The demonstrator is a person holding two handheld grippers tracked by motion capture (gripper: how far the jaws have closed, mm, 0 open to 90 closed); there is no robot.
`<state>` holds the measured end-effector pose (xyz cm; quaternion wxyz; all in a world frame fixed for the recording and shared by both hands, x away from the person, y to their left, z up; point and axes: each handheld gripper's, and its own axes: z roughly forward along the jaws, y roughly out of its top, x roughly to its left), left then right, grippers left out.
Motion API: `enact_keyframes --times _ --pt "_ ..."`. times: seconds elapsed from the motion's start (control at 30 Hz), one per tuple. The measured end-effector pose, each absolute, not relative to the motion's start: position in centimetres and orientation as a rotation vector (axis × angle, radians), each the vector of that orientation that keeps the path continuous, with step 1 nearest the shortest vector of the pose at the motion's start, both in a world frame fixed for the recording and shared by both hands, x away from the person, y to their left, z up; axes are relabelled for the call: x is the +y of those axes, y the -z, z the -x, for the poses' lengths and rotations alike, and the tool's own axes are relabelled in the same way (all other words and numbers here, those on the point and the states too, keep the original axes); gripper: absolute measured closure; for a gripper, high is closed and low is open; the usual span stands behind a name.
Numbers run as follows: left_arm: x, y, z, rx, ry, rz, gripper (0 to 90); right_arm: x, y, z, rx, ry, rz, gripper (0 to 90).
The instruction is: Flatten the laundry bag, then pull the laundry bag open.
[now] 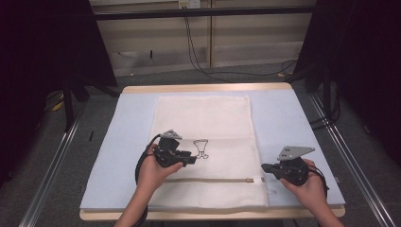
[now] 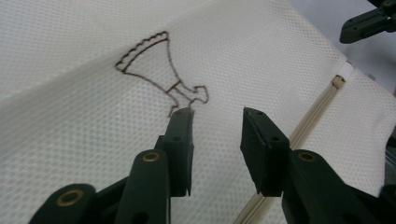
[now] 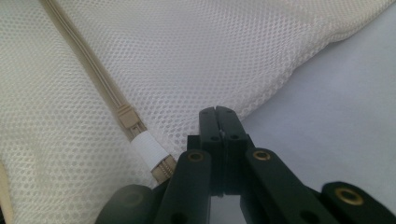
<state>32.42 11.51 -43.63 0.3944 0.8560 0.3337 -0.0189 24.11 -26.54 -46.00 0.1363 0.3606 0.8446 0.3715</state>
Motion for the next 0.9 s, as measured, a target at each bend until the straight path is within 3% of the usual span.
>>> enact_keyframes --times 0.6,0.9 --pt "6.1 44.3 -31.6 0.713 0.133 -2.230 66.1 -27.0 45.9 -23.6 2.427 -1.120 -1.047 90.0" --pt "3.8 44.3 -30.5 0.692 0.186 -2.233 72.9 -26.7 46.0 -23.2 2.447 -1.132 -1.007 90.0"
